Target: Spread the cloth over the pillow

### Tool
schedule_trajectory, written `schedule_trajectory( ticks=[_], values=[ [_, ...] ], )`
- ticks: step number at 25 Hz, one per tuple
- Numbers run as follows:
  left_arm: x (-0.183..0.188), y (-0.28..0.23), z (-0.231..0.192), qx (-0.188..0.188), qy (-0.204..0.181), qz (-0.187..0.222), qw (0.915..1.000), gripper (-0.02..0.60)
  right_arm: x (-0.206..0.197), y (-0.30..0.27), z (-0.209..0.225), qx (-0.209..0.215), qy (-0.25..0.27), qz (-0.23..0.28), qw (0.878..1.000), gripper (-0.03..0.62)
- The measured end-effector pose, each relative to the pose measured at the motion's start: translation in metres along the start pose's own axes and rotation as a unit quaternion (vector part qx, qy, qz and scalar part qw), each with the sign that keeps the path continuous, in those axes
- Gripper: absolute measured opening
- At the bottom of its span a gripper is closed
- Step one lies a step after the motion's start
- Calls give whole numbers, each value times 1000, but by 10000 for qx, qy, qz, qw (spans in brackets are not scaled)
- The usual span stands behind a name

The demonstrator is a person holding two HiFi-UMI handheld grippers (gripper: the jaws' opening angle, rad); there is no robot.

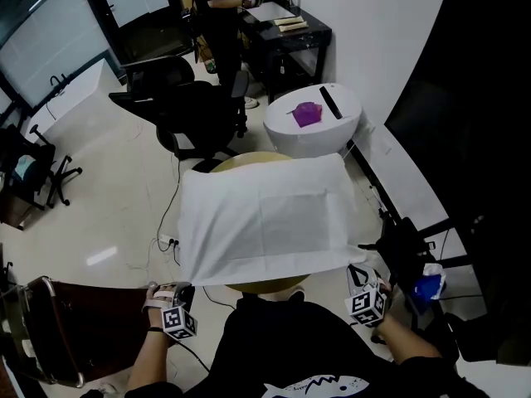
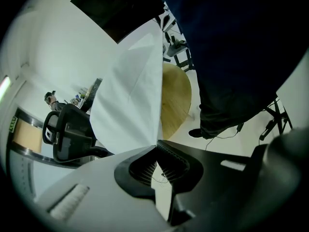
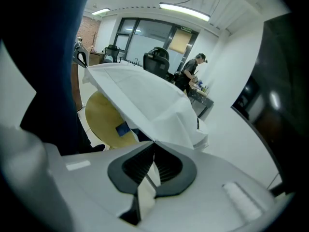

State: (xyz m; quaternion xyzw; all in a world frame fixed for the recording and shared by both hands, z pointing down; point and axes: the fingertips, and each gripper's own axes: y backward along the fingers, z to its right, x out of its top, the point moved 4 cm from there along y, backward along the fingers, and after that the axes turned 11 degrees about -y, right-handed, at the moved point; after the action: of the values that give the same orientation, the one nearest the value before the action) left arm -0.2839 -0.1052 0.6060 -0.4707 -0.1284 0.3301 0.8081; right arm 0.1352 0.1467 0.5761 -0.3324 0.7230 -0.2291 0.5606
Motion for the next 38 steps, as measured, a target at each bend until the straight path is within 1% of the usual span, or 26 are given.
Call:
schedule_trajectory(
  ticks=[3,6,12,14,19,21,27,28,31,33,35,38],
  values=[
    [-3,-18,7,-154,34,-95,9998,0,-20,-13,-7,105,-58,-252,9996,9],
    [-4,-33,8,-294,166,-149,9993,0,-37,-24,-16,226,-30,-456,9987,9],
    [-4,-56,5,-562,426,-295,9971,0,-52,-45,-25,193,-140,-719,9971,9],
    [-4,-61,4,-645,484,-314,9962,0,-55,-53,-26,185,-212,-764,9967,9],
    [-5,-68,0,-899,486,-407,9939,2,-53,-63,-28,211,-333,-742,9965,11],
    [-3,-69,-2,-1004,544,-414,9926,21,-50,-63,-28,218,-423,-672,9966,11],
    [5,-52,-5,-1428,844,-335,9856,149,-37,-50,-27,335,-780,-332,9958,17],
    [7,-47,-5,-1494,881,-330,9843,163,-36,-46,-28,370,-829,-267,9955,22],
    [20,-24,-7,-1809,958,-254,9785,176,-37,-30,-31,491,-926,-93,9945,59],
    [34,-5,-14,-2043,880,-213,9747,176,-37,-14,-31,557,-937,1,9940,85],
    [50,13,-33,-2013,690,-157,9770,176,-39,0,-30,583,-1013,81,9931,97],
    [75,33,-89,-1628,423,105,9857,176,-47,14,-24,419,-1296,160,9905,97]
  ],
)
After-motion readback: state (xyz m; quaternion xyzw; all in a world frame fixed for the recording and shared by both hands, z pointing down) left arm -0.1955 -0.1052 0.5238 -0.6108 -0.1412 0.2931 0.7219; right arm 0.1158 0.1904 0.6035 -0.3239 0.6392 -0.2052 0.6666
